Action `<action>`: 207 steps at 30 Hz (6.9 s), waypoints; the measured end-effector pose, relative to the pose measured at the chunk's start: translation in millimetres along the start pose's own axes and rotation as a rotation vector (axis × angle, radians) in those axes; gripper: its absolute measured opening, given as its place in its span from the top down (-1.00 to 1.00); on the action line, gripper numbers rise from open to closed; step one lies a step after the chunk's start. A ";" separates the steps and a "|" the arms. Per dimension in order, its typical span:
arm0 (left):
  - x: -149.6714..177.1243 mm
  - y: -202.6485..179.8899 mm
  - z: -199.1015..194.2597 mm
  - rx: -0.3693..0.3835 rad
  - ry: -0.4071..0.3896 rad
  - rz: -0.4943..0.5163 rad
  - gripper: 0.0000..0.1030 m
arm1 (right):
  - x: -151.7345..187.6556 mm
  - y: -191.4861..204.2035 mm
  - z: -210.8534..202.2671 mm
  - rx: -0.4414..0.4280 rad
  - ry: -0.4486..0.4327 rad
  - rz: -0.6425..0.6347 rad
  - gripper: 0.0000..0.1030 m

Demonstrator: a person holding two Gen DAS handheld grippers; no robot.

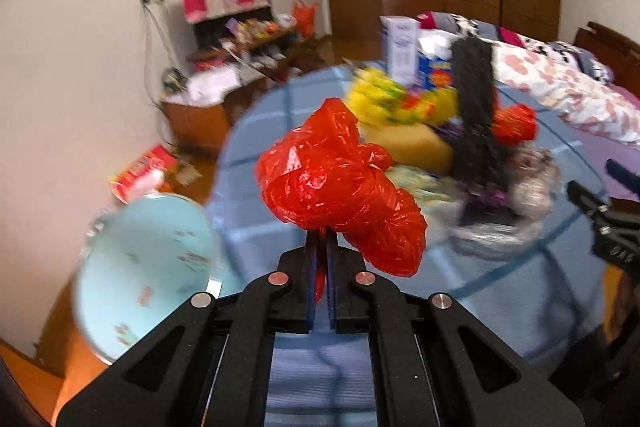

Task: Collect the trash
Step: 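Grasp the red plastic bag with the left tool while the right tool grasps the black braided strip, then carry both items over the light-blue bin and open both tools to drop them, then grasp the red-and-blue candy wrapper with the right tool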

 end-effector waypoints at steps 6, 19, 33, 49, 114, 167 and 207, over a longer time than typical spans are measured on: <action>-6.6 48.0 9.7 -0.098 0.006 -0.047 0.93 | -33.1 27.1 4.3 -0.080 -0.025 -0.024 -0.44; -15.3 111.9 14.2 -0.229 -0.029 -0.101 0.93 | -94.6 82.3 40.2 -0.143 0.004 -0.094 -0.21; -19.8 149.5 6.1 -0.283 -0.048 -0.131 0.90 | -106.9 109.1 28.8 -0.214 0.002 -0.141 0.54; -12.1 184.1 -5.1 -0.367 -0.043 -0.115 0.90 | -137.4 217.9 21.9 -0.344 -0.014 -0.319 0.54; 6.7 232.1 -4.2 -0.404 0.009 -0.161 0.34 | -123.2 366.2 40.4 -0.529 0.050 -0.507 0.43; 3.6 68.5 64.1 -0.251 0.064 0.050 -0.46 | -52.9 56.4 72.2 -0.237 0.178 -0.157 0.09; -11.2 -57.1 68.9 -0.080 0.070 0.093 -0.45 | 31.0 -5.2 33.3 -0.235 0.135 0.033 0.63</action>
Point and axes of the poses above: each gripper's, at about its wrist camera, not at the fingertips, and z roughly the way its jaws point, y to its left, x to its underside, the point moved 6 cm from there along z, roughly the way its jaws point, and after that the axes turned 11 degrees about -z, right-handed, at the moved point
